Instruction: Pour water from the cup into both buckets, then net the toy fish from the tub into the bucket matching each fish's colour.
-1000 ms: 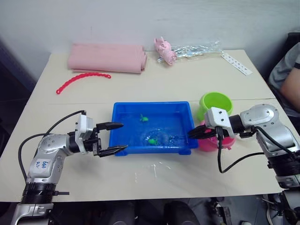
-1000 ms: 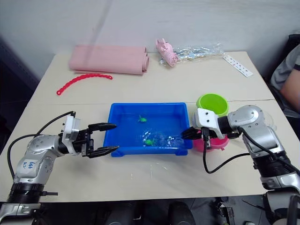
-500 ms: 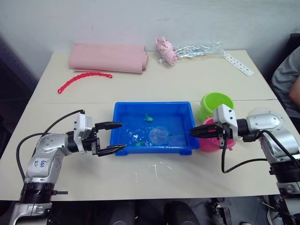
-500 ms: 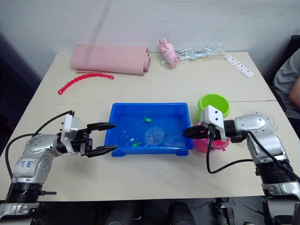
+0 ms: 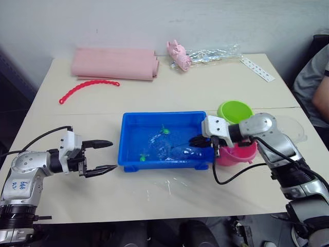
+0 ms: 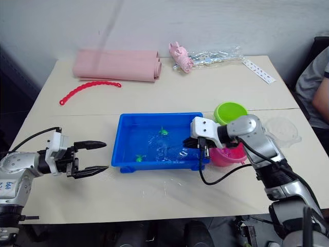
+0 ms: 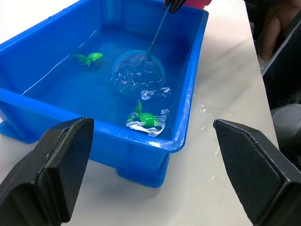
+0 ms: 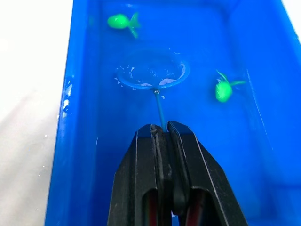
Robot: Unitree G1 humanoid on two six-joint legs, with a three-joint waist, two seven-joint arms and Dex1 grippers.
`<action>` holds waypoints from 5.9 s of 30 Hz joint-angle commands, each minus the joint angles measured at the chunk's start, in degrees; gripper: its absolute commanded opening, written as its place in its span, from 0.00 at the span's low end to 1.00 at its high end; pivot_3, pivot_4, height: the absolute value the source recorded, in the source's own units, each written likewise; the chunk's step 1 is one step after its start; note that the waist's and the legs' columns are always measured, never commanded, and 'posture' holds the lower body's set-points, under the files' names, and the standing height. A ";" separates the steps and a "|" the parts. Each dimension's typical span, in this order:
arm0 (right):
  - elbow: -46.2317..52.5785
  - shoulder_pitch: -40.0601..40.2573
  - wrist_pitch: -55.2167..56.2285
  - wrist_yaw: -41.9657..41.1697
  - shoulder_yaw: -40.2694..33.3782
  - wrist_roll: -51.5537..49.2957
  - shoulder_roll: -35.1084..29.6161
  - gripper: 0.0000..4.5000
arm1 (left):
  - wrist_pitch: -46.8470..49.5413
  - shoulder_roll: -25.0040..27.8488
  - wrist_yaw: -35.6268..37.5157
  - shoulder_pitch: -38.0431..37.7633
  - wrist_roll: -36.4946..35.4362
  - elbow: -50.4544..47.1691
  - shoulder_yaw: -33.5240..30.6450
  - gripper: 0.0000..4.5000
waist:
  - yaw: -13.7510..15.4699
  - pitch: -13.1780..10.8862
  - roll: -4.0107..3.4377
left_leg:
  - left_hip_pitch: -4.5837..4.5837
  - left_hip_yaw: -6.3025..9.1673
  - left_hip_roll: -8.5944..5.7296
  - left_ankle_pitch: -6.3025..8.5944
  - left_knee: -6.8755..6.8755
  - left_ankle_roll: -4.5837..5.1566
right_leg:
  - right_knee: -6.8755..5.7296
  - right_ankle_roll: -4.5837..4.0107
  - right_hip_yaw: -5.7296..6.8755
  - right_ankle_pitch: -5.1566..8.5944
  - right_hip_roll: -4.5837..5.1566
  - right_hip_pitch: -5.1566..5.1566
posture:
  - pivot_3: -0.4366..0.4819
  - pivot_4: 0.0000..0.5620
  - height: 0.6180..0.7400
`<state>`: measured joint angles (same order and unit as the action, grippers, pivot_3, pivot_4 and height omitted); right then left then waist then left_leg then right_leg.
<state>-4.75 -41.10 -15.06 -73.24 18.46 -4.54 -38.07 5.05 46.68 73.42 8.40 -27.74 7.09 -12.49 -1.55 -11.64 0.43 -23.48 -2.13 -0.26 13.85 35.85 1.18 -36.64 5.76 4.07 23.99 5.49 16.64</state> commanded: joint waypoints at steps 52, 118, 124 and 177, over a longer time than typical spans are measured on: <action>20.91 29.71 -6.56 8.99 -32.40 -24.73 -3.58 0.00 | 13.01 -8.63 -9.11 9.34 -6.15 -11.54 3.27 0.99 | 0.57 -0.01 0.04 | 0.03 -0.07 -0.02 0.01 -0.09 -0.03 | 0.11 0.00 -0.01 0.00 -0.02 -0.04 | 0.48 0.27 1.00; -0.55 47.18 59.43 64.06 -47.16 45.10 -30.43 0.00 | 7.62 -20.91 -11.45 22.31 -3.35 -2.22 8.03 0.99 | 2.64 -0.03 0.05 | 0.04 -0.12 -0.02 -0.04 0.11 -0.02 | 0.16 0.01 -0.02 0.00 -0.07 -0.11 | 0.48 0.27 1.00; -1.38 48.62 57.93 63.04 -47.79 40.68 -30.08 0.00 | 6.63 -21.64 -11.31 22.92 -3.18 -1.30 8.20 0.99 | 2.72 -0.03 0.05 | 0.03 -0.13 -0.04 -0.04 0.12 -0.02 | 0.17 0.01 -0.03 0.00 -0.07 -0.11 | 0.48 0.27 1.00; 15.95 3.34 -8.61 -0.22 -1.70 -1.00 -15.29 0.00 | 5.87 -8.37 -4.88 8.14 -2.61 -6.17 2.72 0.99 | 1.30 -0.05 0.06 | -0.04 0.00 0.00 -0.01 0.18 0.04 | 0.09 0.00 0.02 0.00 0.01 -0.02 | 0.48 0.27 1.00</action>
<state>12.53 -43.49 -20.60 -76.79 22.64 0.91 -57.95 10.33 36.92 69.02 17.62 -28.95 3.20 -7.52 -0.25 -11.69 0.49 -23.52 -2.13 -0.26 13.84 36.04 1.21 -36.55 5.76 4.09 23.99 5.50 16.62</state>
